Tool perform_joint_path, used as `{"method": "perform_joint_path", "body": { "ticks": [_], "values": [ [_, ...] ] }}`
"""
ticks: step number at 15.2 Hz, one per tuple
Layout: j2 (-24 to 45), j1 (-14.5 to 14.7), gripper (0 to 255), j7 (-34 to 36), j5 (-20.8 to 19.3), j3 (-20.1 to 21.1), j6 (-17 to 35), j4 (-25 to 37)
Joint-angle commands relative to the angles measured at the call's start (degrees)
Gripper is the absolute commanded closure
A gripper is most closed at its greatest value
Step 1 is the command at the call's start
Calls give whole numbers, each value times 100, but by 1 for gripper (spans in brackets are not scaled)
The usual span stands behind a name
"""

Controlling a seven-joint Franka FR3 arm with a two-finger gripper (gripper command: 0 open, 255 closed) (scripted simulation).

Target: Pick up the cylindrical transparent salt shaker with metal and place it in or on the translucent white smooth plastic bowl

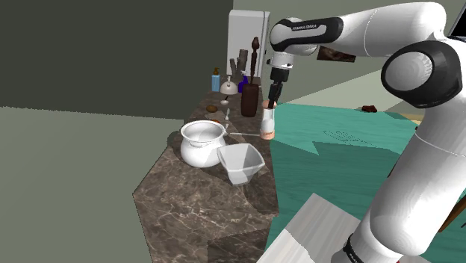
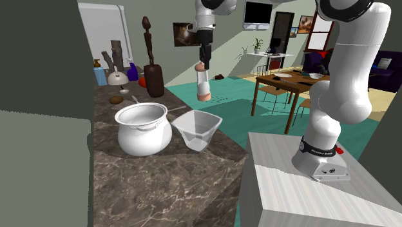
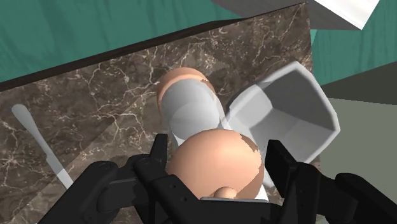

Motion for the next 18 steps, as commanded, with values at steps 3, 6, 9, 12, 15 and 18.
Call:
{"method": "perform_joint_path", "body": {
  "ticks": [3,6,9,12,15,18],
  "values": [
    [19,-6,255,34,4,-6,-317,335],
    [66,-15,255,52,20,-14,-560,622],
    [-75,120,255,338,-5,114,-693,663],
    [-262,316,255,761,-26,319,-798,649],
    [-391,503,255,1181,-24,530,-914,701],
    [-463,684,255,1600,-2,743,-1042,819]
  ]
}}
